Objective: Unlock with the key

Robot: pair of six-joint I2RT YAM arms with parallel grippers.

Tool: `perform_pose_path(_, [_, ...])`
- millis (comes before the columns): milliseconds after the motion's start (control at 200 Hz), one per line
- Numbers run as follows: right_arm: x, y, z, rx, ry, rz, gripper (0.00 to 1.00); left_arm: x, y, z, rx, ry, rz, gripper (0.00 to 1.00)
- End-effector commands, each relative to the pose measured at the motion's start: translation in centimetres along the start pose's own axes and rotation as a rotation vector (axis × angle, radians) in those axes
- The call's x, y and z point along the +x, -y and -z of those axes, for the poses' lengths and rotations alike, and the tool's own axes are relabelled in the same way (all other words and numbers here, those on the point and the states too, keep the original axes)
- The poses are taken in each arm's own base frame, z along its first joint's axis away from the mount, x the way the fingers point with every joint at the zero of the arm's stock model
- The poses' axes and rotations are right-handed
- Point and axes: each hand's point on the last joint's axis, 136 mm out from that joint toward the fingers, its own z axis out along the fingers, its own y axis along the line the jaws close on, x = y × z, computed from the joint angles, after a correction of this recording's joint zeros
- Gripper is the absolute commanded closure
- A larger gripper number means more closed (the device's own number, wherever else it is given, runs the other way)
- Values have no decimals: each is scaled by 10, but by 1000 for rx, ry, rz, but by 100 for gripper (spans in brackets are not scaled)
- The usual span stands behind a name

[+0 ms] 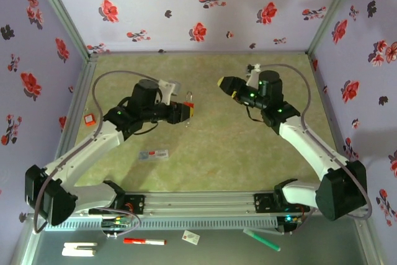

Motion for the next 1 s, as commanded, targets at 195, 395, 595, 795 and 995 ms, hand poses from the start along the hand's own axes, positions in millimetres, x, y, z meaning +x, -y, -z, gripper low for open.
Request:
perform_pose_path(195, [53, -30, -21, -38, -155, 178, 46, 11, 2, -10, -79, -108, -188, 100])
perform_pose_path(395, [62, -31, -26, -46, -179, 167, 49, 15, 5, -16, -95, -128, -207, 100])
perform_pose_path(595, [71, -26, -33, -21, -200, 160, 53, 17, 11, -20, -106, -135, -238, 100])
perform_pose_path(795, [79, -20, -40, 20, -221, 139, 79, 22, 9, -24, -149, -156, -271, 100])
perform_pose_path(995, [65, 10, -33, 196, -170, 107, 100, 41, 4, -29, -201, -203, -305, 100])
